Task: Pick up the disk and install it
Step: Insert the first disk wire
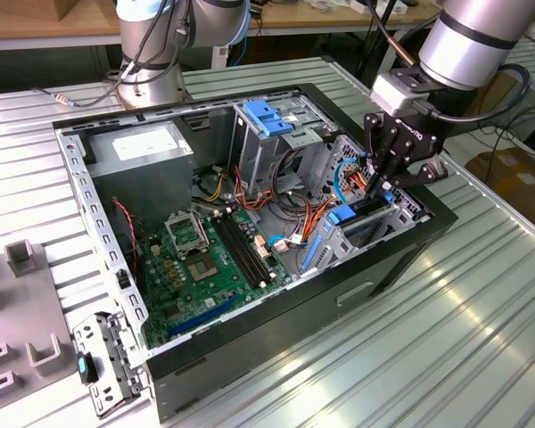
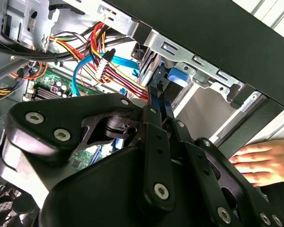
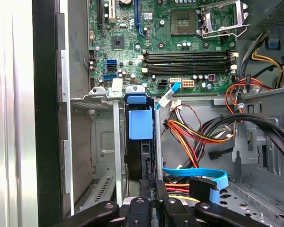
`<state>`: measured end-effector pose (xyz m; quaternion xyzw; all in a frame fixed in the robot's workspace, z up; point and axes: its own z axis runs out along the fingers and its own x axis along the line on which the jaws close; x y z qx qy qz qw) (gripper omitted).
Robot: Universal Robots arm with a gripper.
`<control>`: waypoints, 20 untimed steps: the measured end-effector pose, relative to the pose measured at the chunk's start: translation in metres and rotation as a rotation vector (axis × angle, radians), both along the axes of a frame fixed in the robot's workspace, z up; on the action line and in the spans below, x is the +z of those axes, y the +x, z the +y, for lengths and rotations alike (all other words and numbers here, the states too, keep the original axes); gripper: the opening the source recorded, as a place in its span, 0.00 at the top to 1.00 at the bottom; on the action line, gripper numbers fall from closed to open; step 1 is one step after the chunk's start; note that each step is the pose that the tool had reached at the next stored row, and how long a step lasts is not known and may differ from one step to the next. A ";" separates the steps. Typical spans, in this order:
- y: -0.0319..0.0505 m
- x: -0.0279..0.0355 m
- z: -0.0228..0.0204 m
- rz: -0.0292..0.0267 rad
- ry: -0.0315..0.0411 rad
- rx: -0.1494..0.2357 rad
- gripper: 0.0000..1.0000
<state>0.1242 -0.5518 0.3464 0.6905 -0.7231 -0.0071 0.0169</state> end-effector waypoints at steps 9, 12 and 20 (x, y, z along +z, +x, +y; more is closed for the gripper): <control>0.0000 0.0004 -0.0002 0.0000 0.0001 0.000 0.84; 0.0000 0.0008 -0.0003 0.0000 0.0003 0.000 0.84; 0.0003 0.0012 -0.0003 0.0000 0.0015 -0.002 0.84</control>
